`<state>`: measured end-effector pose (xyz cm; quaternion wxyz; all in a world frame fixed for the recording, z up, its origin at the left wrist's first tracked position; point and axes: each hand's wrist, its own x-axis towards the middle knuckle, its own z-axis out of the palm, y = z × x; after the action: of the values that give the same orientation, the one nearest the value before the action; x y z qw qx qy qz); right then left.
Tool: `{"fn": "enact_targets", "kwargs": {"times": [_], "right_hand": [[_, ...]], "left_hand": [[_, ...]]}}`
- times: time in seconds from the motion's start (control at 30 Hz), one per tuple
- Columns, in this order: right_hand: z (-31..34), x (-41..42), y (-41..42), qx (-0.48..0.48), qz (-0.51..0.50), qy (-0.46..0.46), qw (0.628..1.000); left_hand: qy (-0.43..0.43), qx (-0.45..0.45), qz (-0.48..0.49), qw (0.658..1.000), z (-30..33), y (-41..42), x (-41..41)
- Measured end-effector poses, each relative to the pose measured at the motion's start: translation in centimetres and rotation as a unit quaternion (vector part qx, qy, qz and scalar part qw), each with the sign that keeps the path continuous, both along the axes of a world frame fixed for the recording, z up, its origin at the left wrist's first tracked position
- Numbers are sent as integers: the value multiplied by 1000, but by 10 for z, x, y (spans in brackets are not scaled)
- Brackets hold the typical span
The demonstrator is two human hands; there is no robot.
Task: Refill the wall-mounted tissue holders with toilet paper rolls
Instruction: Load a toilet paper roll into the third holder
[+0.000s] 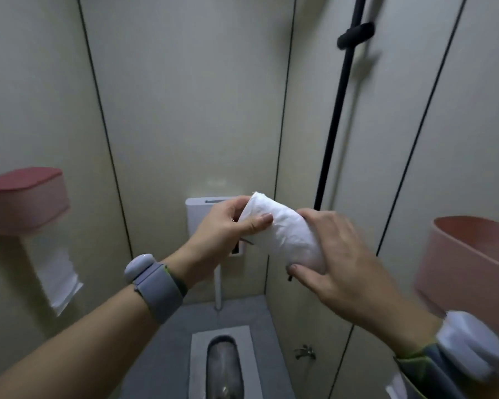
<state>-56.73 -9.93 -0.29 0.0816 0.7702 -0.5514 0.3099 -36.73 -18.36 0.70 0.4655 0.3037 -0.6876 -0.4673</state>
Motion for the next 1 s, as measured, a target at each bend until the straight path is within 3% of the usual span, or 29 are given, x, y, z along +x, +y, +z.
{"fn": "enact_targets", "kwargs": {"times": [0.2,0.43,0.6,0.83,1.0], "right_hand": [[64,-42,19,-87,-218,156,960],[82,-108,77,-78,-326,125,934],[93,-142,100,20,-360,62,931],[89,-166,89,196,-359,42,912],[74,-175,64,262,-330,62,905]], "left_hand": [[54,-5,-113,992,48,-26,-88],[-1,-21,-236,972,63,-10,-198],[-18,-64,-212,975,50,-6,-244],[-10,-8,-182,983,14,-15,-268],[-37,21,-189,981,-6,-19,-270]]}}
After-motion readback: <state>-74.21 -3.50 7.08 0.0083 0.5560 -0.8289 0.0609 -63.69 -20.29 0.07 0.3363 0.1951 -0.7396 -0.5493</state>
